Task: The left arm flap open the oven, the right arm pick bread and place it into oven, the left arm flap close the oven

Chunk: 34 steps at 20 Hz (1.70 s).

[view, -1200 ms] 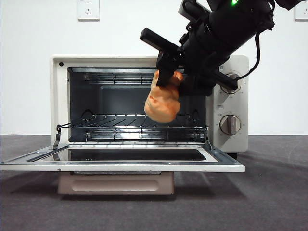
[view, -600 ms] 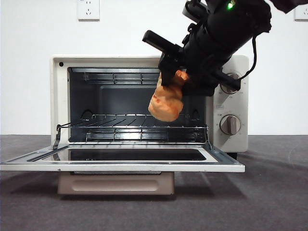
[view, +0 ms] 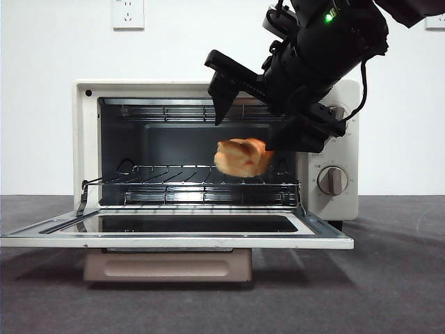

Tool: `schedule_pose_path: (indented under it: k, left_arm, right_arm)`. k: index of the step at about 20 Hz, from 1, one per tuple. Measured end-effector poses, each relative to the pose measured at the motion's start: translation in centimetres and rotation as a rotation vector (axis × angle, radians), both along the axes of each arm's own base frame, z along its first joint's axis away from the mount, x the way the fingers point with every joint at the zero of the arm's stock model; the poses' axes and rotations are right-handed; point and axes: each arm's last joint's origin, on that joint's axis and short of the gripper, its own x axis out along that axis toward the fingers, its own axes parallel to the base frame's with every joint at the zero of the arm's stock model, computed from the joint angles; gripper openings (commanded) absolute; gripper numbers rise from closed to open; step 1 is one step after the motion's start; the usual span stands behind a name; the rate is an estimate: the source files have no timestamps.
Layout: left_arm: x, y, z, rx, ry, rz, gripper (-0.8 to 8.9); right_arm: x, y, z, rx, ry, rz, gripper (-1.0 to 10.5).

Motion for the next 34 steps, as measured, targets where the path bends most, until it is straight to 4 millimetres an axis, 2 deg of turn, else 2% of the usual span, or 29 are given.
schedule_pose_path:
  k: [5, 9, 14, 16, 20, 25, 28, 34]
  left_arm:
    - [0.0, 0.0, 0.0, 0.007, 0.001, 0.010, 0.19]
    - [0.2, 0.2, -0.3, 0.055, 0.004, 0.089, 0.17]
    - [1.4, -0.7, -0.9, 0.128, 0.078, 0.109, 0.15]
    - [2.3, -1.5, -1.0, 0.148, 0.105, 0.111, 0.15]
    - [4.4, -3.1, -1.2, 0.128, 0.156, 0.061, 0.14]
    - [8.4, -4.6, -2.9, 0.082, 0.366, -0.015, 0.14]
    - [10.9, -4.0, -4.2, 0.031, 0.495, 0.013, 0.14]
    - [15.3, -0.6, -6.6, -0.022, 0.617, 0.188, 0.14]
  right_arm:
    - [-0.1, 0.1, 0.0, 0.005, 0.003, 0.019, 4.5]
    - [-0.8, 0.2, 0.7, 0.008, 0.005, 0.043, 4.5]
    - [-2.8, -0.1, 3.4, 0.043, -0.022, 0.110, 4.5]
    - [-4.3, -0.7, 5.2, 0.049, -0.037, 0.180, 4.5]
    - [-7.5, -3.2, 8.0, -0.012, -0.051, 0.292, 4.5]
    - [-11.9, -7.6, 10.4, -0.126, -0.088, 0.352, 4.5]
    - [-14.2, -9.9, 10.9, -0.183, -0.101, 0.373, 4.5]
    - [-18.3, -14.1, 10.7, -0.243, -0.075, 0.391, 4.5]
